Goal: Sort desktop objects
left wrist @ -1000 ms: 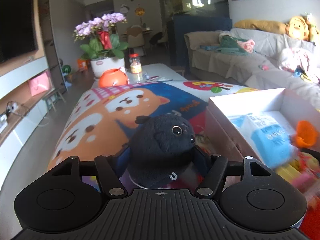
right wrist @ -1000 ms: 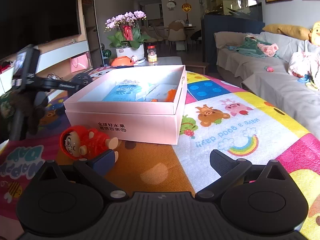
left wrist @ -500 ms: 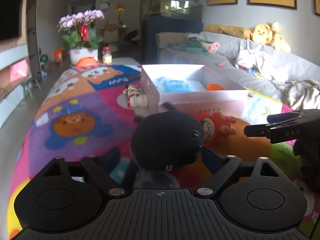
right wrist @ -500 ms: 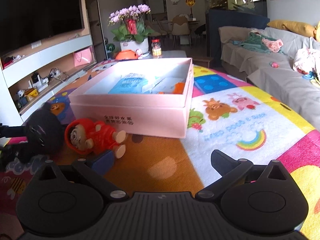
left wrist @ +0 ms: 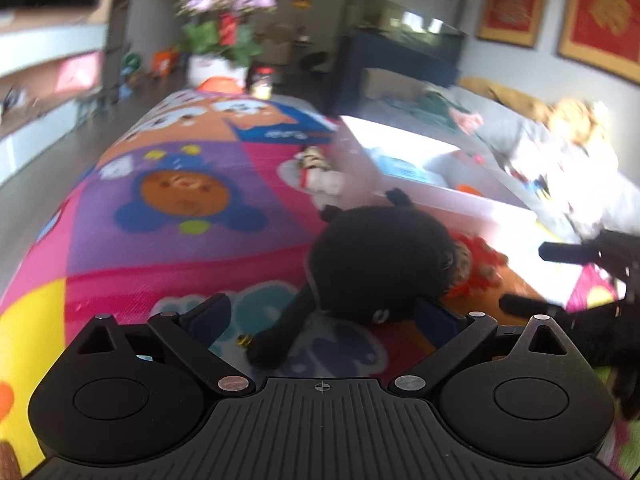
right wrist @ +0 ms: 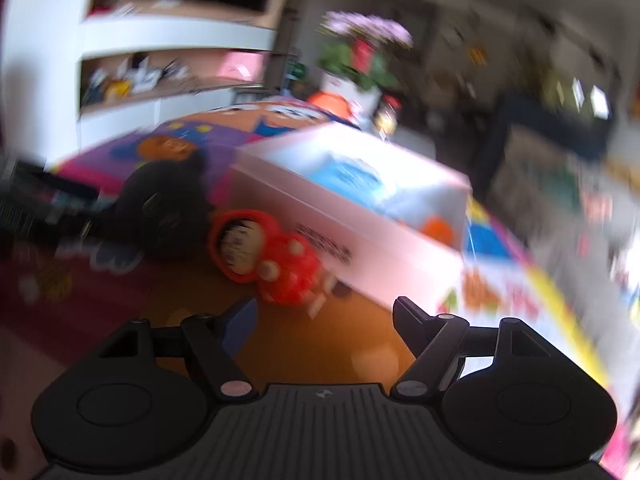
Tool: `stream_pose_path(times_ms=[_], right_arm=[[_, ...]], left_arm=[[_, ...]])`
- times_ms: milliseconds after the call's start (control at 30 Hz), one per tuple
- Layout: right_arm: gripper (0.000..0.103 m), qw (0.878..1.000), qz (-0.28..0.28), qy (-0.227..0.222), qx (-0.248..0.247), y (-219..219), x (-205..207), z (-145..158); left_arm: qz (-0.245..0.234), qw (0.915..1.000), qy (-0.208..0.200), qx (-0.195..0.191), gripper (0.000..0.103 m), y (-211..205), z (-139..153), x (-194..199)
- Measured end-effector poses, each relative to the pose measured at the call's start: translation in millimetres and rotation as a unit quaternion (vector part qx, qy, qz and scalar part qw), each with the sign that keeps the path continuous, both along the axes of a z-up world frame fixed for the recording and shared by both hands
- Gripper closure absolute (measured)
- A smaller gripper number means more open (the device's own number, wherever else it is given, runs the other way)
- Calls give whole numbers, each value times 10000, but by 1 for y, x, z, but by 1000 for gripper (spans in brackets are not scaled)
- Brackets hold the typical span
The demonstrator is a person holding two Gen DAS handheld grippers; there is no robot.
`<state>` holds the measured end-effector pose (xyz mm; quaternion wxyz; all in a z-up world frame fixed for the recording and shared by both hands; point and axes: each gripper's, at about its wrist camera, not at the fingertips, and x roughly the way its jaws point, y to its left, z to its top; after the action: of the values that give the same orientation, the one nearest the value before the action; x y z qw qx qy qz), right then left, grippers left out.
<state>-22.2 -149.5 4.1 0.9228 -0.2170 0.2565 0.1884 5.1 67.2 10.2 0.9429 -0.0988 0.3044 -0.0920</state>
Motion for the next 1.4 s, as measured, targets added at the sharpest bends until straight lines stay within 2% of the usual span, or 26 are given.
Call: stream_pose_path(times_ms=[133,267,333,400,433,500,567,633,767,867,900,967,1033,1167,1233,1367,1400], right_arm=[[27,9966,341,-424,-614,24,4,-8],[29,9926,689,-394,-916,39,19,-15],[50,9890,936,-268,-1112,46,20,-19],[57,9902,916,-107,-1044,47,20,-13],[61,9927,842,96,-853,42,23,-6],[61,9960,598,609,-261,28,27,10],[62,9916,331,1182,405,7,30,24],[62,9832,177,1561,930,-13,28,31],[62,9698,-192,1920,1495,-44,18,29],[61,9687,-521,1700,1731,-58,8,23],[58,9704,-655,1516,1764,-61,0,21],[47,9802,-902,904,1514,-62,-9,19],[32,9834,-1013,569,1391,-64,-18,17],[25,9744,-1137,786,1774,-78,-21,6],[19,9698,-1254,863,1905,-85,-19,-3],[17,9587,-1441,1087,2200,-98,-16,-14],[11,9572,-1445,1055,2274,-99,-16,-14]], left_arm=[[102,9998,83,-118,2,5,-2,2],[56,9999,73,-47,2,2,-2,2],[75,9999,93,-56,2,3,-2,2],[87,9999,102,-64,2,3,-2,2],[82,9999,107,-60,2,2,-3,2],[72,9999,112,-55,2,2,-3,2],[59,9999,122,-59,2,1,-3,2],[49,9999,138,-50,1,1,-3,3],[27,9999,149,46,1,-2,-3,3],[-14,9997,179,183,1,-7,-2,4],[-40,9995,182,263,1,-9,-1,4],[-189,9986,152,473,1,-18,2,5],[-342,9975,117,607,1,-28,5,8],[-672,9945,36,803,1,-53,13,18],[-914,9931,54,726,1,-65,19,21],[-1485,9868,57,644,0,-82,30,16],[-1629,9845,90,644,0,-85,31,14]])
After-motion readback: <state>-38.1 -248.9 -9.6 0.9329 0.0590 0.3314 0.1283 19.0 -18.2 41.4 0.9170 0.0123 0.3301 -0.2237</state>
